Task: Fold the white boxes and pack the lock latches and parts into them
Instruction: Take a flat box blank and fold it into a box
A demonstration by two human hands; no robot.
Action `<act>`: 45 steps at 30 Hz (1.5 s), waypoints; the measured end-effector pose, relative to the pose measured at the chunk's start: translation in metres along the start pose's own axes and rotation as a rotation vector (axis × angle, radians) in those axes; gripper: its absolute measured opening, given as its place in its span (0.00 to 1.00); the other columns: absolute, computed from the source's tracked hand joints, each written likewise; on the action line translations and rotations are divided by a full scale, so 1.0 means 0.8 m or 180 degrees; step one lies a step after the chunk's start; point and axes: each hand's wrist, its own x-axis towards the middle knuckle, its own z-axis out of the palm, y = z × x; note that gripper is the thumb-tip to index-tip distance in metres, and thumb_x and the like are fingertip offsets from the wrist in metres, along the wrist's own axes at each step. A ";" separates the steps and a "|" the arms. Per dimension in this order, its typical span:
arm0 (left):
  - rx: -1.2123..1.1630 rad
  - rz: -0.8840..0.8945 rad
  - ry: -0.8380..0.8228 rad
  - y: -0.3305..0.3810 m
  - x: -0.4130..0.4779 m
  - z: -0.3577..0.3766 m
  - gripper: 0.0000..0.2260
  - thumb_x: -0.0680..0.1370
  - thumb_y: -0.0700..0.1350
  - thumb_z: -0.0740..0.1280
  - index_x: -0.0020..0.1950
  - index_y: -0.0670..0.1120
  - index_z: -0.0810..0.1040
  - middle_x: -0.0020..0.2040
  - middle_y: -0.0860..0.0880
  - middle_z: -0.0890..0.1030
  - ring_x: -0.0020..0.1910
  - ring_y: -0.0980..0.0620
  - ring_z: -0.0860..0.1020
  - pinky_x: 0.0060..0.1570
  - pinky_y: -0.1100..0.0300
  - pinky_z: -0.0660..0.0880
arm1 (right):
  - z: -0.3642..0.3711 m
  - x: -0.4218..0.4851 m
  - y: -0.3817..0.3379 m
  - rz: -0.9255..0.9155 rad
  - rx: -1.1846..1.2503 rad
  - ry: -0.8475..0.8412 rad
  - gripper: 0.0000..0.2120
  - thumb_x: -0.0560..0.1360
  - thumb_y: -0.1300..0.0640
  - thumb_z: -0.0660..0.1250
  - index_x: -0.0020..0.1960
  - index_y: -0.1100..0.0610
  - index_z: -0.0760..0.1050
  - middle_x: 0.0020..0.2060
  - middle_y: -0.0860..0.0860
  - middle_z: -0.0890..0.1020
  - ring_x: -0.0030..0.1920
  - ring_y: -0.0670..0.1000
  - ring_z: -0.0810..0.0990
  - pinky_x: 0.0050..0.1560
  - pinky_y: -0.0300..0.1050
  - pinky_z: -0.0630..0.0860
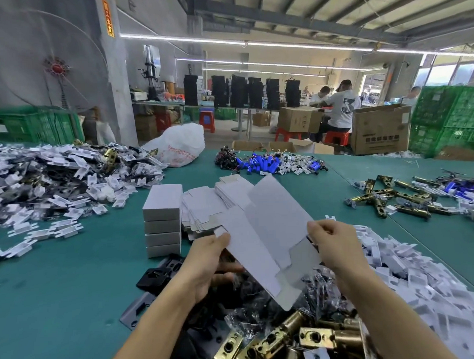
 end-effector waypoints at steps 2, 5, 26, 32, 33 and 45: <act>-0.0134 0.0050 0.0173 -0.002 0.008 -0.003 0.11 0.85 0.46 0.61 0.53 0.42 0.79 0.43 0.47 0.87 0.29 0.51 0.83 0.20 0.63 0.73 | -0.003 0.003 0.003 0.0055 -0.0025 0.0045 0.17 0.80 0.56 0.63 0.39 0.68 0.73 0.34 0.56 0.73 0.35 0.53 0.69 0.39 0.47 0.64; -0.0791 0.0052 0.0531 -0.002 0.023 -0.007 0.05 0.84 0.40 0.62 0.53 0.41 0.76 0.48 0.42 0.82 0.28 0.49 0.84 0.22 0.62 0.77 | -0.012 0.003 0.004 0.0124 0.0046 0.0128 0.15 0.80 0.56 0.61 0.38 0.65 0.70 0.35 0.58 0.72 0.36 0.55 0.70 0.40 0.51 0.66; -0.0946 0.0274 -0.1681 0.032 -0.048 0.012 0.51 0.55 0.68 0.80 0.70 0.42 0.75 0.65 0.41 0.80 0.66 0.43 0.78 0.66 0.46 0.73 | 0.016 -0.073 -0.035 0.0444 0.0618 -0.1378 0.11 0.81 0.66 0.59 0.50 0.55 0.78 0.41 0.52 0.86 0.34 0.46 0.83 0.34 0.43 0.78; -0.0785 0.0303 -0.1353 0.030 -0.051 0.017 0.53 0.46 0.68 0.82 0.63 0.39 0.81 0.62 0.38 0.81 0.58 0.44 0.82 0.54 0.50 0.81 | 0.019 -0.092 -0.044 -0.0808 -0.1211 -0.1580 0.07 0.78 0.51 0.64 0.53 0.41 0.71 0.47 0.36 0.80 0.46 0.35 0.77 0.43 0.28 0.72; -0.0631 0.0392 -0.1220 0.028 -0.051 0.021 0.55 0.45 0.68 0.81 0.66 0.40 0.78 0.63 0.39 0.81 0.61 0.44 0.81 0.57 0.49 0.79 | 0.016 -0.095 -0.047 -0.0981 -0.1111 -0.1640 0.13 0.75 0.49 0.67 0.54 0.35 0.67 0.45 0.29 0.77 0.45 0.29 0.75 0.40 0.23 0.70; 0.0622 0.1044 -0.1612 0.003 -0.050 0.032 0.51 0.58 0.60 0.81 0.76 0.55 0.62 0.66 0.43 0.77 0.64 0.47 0.79 0.65 0.51 0.76 | 0.008 -0.096 -0.009 -0.1188 0.0011 -0.2357 0.48 0.61 0.44 0.80 0.62 0.17 0.50 0.60 0.22 0.70 0.58 0.31 0.76 0.55 0.34 0.77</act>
